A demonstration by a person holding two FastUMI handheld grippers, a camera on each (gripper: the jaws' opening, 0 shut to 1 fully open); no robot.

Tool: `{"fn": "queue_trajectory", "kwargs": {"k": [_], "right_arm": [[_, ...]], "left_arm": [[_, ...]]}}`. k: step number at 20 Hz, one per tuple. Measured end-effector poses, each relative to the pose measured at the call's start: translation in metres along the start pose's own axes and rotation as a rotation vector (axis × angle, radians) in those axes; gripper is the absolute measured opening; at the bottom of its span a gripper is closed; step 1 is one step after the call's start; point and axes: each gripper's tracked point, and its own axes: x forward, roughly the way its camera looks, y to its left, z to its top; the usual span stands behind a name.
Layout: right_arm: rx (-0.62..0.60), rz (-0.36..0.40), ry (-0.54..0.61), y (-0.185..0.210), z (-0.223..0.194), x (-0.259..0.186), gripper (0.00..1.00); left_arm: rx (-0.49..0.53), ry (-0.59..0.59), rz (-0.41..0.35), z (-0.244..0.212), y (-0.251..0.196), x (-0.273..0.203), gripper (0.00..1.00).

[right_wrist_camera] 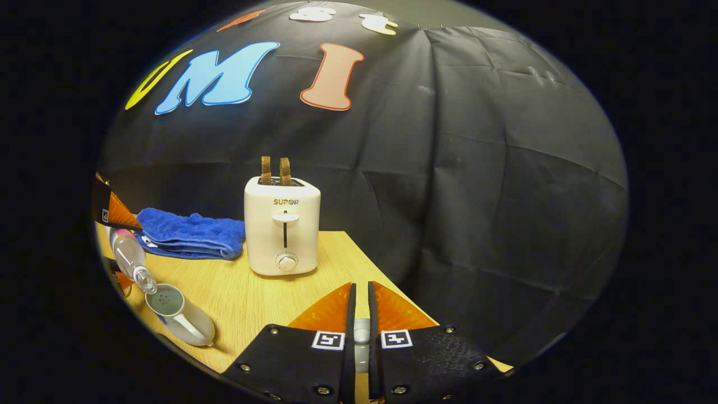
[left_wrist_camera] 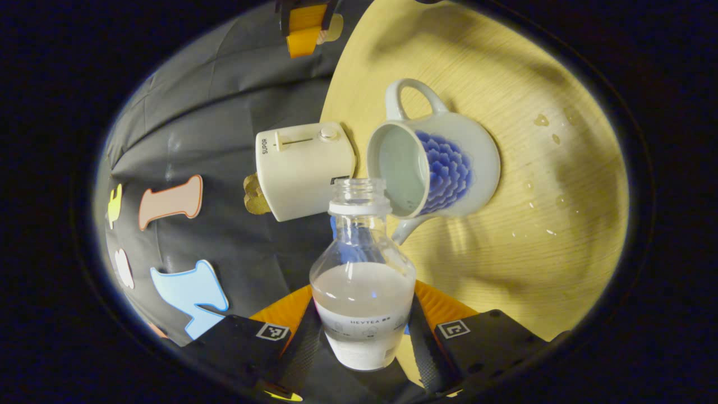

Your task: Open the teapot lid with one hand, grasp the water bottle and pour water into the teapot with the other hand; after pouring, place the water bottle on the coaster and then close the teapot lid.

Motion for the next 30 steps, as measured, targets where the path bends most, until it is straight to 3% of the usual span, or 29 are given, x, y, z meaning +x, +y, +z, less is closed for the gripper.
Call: {"fn": "queue_trajectory", "kwargs": {"k": [18, 30], "right_arm": [[0.016, -0.004, 0.007, -0.003, -0.003, 0.001, 0.1], [0.032, 0.02, -0.012, 0.004, 0.004, -0.001, 0.1]], "left_arm": [[0.406, 0.052, 0.075, 0.006, 0.044, -0.01, 0.86], [0.554, 0.09, 0.094, 0.019, 0.063, -0.017, 0.86]]}}
